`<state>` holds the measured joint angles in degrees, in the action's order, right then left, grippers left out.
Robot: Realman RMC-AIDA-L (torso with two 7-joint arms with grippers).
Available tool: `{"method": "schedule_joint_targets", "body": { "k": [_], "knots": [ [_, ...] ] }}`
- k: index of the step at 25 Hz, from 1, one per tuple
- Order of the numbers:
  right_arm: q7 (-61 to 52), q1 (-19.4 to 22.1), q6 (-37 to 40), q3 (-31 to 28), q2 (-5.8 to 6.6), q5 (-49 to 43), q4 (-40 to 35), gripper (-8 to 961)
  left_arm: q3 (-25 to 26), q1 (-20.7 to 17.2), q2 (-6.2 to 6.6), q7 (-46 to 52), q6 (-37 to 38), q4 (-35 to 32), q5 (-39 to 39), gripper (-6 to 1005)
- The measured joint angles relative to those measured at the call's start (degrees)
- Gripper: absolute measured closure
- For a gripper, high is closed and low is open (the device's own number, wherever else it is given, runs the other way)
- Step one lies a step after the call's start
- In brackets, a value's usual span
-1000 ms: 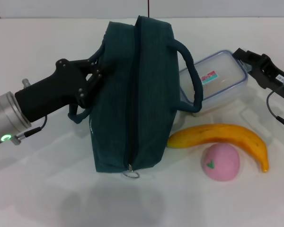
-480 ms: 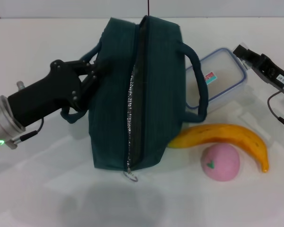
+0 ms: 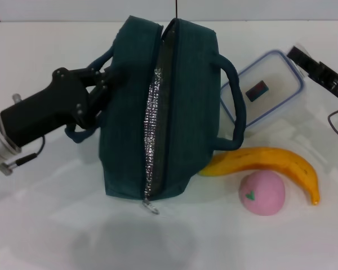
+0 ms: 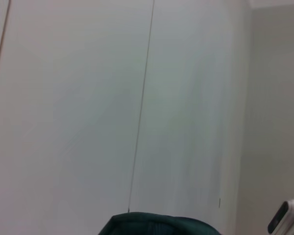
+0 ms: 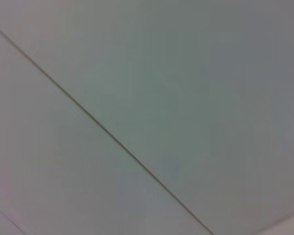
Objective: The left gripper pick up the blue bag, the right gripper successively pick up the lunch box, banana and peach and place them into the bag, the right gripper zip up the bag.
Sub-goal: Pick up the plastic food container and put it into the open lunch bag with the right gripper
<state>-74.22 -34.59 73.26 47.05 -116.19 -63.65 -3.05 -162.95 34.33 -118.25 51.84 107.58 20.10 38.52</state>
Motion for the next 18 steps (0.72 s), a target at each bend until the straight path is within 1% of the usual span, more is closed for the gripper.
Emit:
{"method": "schedule_joint_targets", "body": {
  "k": [2, 5, 9, 11, 14, 18],
  "knots": [
    [2.01, -0.42, 1.22, 0.16, 0.00, 0.00, -0.46, 856, 0.00, 0.60, 0.36, 3.55, -0.15, 1.54, -0.22, 961],
    [4.85, -0.60, 2.86, 0.13, 0.00, 0.02, -1.55, 856, 0.01, 1.56, 0.48, 7.20, -0.23, 3.44, -0.77, 961],
    [8.77, -0.78, 6.81, -0.11, 0.00, 0.60, -3.51, 856, 0.00, 2.35, 0.24, 8.11, -0.96, 3.73, -1.04, 961],
    [10.32, -1.28, 9.26, -0.11, 0.00, 1.54, -3.98, 856, 0.01, 2.89, -0.20, 8.36, -2.68, 3.61, -1.17, 961],
    [11.20, -3.13, 12.39, 0.15, 0.00, 2.84, -4.67, 856, 0.00, 3.66, -0.89, 8.38, -4.55, 3.67, -1.96, 961],
    [10.73, -6.79, 17.18, 0.16, 0.03, 3.84, -5.61, 856, 0.00, 4.00, -0.94, 8.27, -5.37, 3.41, -2.32, 961]
  ]
}}
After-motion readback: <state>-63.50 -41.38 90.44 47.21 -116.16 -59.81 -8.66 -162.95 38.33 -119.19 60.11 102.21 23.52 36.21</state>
